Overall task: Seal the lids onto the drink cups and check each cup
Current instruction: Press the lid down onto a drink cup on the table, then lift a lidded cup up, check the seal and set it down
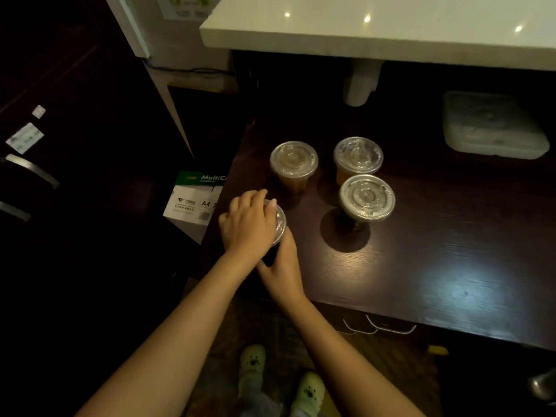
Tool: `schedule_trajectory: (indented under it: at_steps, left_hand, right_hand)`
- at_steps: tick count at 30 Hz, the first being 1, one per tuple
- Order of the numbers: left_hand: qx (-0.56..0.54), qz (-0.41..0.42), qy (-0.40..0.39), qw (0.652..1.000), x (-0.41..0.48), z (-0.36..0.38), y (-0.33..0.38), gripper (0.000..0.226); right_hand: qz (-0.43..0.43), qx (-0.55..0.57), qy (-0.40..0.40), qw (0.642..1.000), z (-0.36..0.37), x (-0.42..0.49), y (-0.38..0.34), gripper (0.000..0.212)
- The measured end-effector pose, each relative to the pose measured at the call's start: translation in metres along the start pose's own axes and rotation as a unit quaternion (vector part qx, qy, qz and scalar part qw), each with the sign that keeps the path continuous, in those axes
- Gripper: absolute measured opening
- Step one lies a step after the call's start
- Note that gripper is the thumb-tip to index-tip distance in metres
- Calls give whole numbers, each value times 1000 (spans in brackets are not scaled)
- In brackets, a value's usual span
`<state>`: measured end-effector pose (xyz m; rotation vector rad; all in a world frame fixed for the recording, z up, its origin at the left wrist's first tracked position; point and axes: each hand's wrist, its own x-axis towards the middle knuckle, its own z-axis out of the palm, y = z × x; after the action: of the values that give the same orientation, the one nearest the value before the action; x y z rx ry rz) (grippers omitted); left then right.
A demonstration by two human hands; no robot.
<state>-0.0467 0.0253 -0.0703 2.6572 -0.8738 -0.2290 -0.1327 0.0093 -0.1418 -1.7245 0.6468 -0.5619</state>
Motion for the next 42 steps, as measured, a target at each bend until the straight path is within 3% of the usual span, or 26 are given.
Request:
schedule_trajectory:
  at_steps: [3,6,8,11,13,20,24,30,36,42]
  left_hand:
    - [-41,130,-7,991,7,-6,-13,39]
    - [-12,218,-58,974,14,-11,-17,42]
    - [23,203,-52,978,19,-10,-14,43]
    - [14,87,-43,995,19,-7,-3,56]
    - [13,56,-41,998,16,-2,2,60]
    - [-3,65,-5,998,15,4,-1,60]
    - [-7,78,-5,997,17,2,-1,60]
    - [-13,91,-113,989,22,-17,1,62]
    - [-5,126,-124,984,38,-99,33,61]
    - [-9,232,-64,970,59,-231,104,60]
  right_hand:
    - [7,3,-59,998,-25,8,5,64]
    - [15,28,-157,987,-38,28,5,75]
    - [23,30,-139,990,-35,36,3,77]
    - [5,16,-31,999,-23,36,6,74]
    - [-8,-23,4,1000,-14,32,5,73]
    - [17,-29,-60,998,-24,41,20,76]
    - [30,-47,-51,997,-16,47,19,74]
    - [39,-60,-35,997,-25,44,-3,73]
    - [-60,-100,-31,993,-59,54,-86,70]
    - [-160,-96,33,982,-108,82,-215,48]
